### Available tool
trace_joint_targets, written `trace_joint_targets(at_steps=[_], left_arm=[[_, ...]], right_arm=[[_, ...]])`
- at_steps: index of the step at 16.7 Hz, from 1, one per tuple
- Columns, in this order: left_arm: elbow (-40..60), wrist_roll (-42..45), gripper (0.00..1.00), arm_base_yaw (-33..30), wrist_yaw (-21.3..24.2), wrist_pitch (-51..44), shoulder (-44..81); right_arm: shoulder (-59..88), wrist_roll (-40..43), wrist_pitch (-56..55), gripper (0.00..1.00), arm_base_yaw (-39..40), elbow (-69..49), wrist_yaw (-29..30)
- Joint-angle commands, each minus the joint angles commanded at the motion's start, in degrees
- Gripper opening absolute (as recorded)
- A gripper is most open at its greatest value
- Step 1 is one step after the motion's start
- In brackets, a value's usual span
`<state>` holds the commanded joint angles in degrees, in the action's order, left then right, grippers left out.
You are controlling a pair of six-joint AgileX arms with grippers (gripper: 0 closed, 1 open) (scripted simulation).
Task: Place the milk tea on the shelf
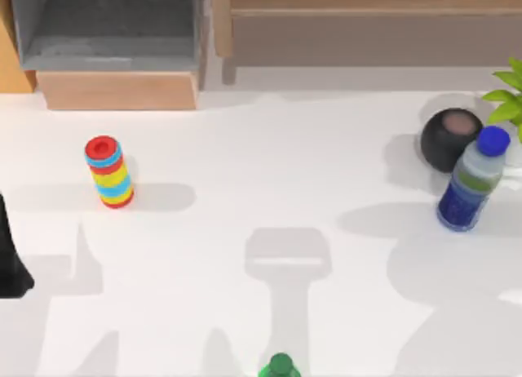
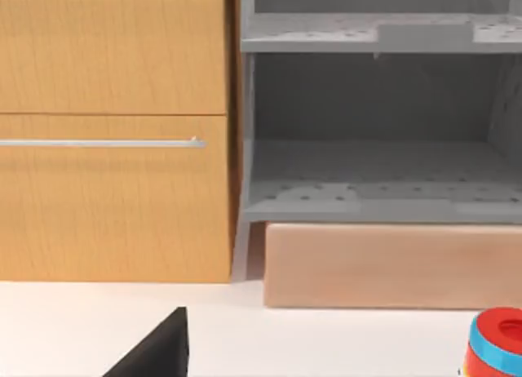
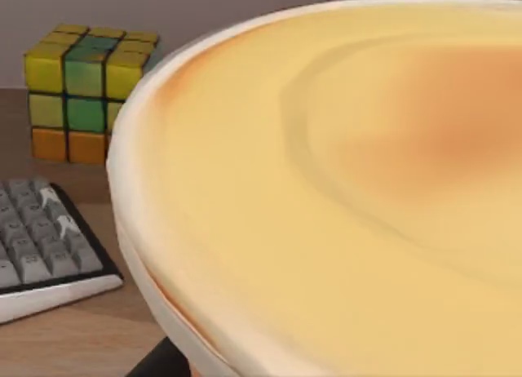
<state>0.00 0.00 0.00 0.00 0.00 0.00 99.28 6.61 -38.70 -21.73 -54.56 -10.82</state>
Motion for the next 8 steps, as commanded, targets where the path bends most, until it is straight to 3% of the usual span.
trace_joint_targets(at_steps=[8], left_arm=[[0.0,0.0,1.00,0.0,0.0,0.0,0.0]], right_arm=[[-2.5,-5.1,23.6,0.00,27.7,-15.8,24.5]])
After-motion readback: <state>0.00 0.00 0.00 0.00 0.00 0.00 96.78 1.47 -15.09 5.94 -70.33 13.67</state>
